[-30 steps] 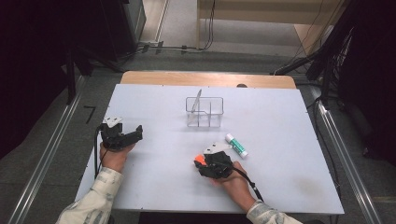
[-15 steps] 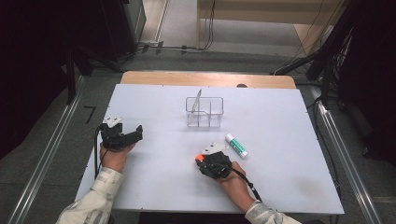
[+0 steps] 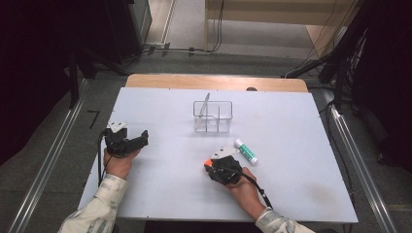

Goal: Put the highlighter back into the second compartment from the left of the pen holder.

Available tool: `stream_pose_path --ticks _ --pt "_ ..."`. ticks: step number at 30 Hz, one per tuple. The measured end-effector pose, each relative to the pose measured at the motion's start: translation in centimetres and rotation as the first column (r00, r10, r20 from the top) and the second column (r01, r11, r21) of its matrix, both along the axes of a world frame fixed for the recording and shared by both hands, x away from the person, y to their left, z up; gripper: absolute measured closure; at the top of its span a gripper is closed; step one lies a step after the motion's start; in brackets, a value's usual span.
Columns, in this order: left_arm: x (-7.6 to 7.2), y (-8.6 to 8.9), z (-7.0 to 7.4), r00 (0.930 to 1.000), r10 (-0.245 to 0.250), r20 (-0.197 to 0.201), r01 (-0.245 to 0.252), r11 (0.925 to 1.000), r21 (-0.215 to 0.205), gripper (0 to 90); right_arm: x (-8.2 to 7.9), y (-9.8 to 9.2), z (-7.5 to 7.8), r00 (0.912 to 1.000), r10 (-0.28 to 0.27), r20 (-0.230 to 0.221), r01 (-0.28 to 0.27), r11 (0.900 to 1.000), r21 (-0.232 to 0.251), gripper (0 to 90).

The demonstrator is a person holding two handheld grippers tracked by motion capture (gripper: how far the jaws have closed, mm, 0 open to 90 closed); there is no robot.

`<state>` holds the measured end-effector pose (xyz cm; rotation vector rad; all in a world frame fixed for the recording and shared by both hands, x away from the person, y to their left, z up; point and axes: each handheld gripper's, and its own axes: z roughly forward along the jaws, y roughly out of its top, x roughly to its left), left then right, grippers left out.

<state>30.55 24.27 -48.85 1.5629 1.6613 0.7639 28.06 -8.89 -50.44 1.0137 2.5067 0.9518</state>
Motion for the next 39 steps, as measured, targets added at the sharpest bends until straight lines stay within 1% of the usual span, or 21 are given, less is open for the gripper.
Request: stream_pose_path --ticks 2,4,7,8,10,17,25,30,39 --pt "0.0 0.0 0.0 1.0 0.0 -0.001 0.0 1.0 0.0 13.0 0.1 -0.2 0.2 1.0 -0.001 -0.003 0.001 1.0 0.012 65.0" --pt "0.0 0.0 0.0 1.0 0.001 -0.001 -0.001 1.0 0.002 13.0 0.2 -0.4 0.5 0.9997 -0.002 -0.023 0.003 0.999 0.04 65.0" --pt "0.0 0.0 0.0 1.0 -0.001 -0.003 0.001 1.0 0.004 13.0 0.4 -0.6 1.2 0.9999 -0.002 -0.01 0.002 0.999 0.052 65.0" --pt "0.0 0.0 0.0 1.0 0.0 -0.002 0.0 1.0 0.002 13.0 0.5 -0.6 1.5 0.9999 -0.008 -0.009 0.009 0.998 0.063 65.0" --pt "0.0 0.0 0.0 1.0 0.0 -0.004 0.0 1.0 0.004 13.0 0.7 -0.8 1.9 0.9998 -0.018 -0.001 0.018 0.997 0.069 65.0" --pt "0.1 -0.1 -0.1 1.0 0.0 -0.002 0.0 1.0 0.002 13.0 1.9 -1.1 3.9 0.9984 -0.041 0.038 0.037 0.994 0.101 65.0" --pt "0.1 0.0 -0.1 1.0 0.001 -0.004 -0.001 1.0 0.002 13.0 3.7 -1.4 6.1 0.9953 -0.075 0.062 0.066 0.988 0.139 65.0" --pt "0.1 0.0 -0.1 1.0 -0.001 -0.004 0.001 1.0 0.001 13.0 5.0 -1.7 7.1 0.9928 -0.101 0.065 0.089 0.983 0.162 65.0" --pt "0.2 0.0 -0.1 1.0 0.0 -0.003 0.0 1.0 -0.002 13.0 7.1 -1.3 8.8 0.9866 -0.134 0.094 0.115 0.977 0.18 64.9"
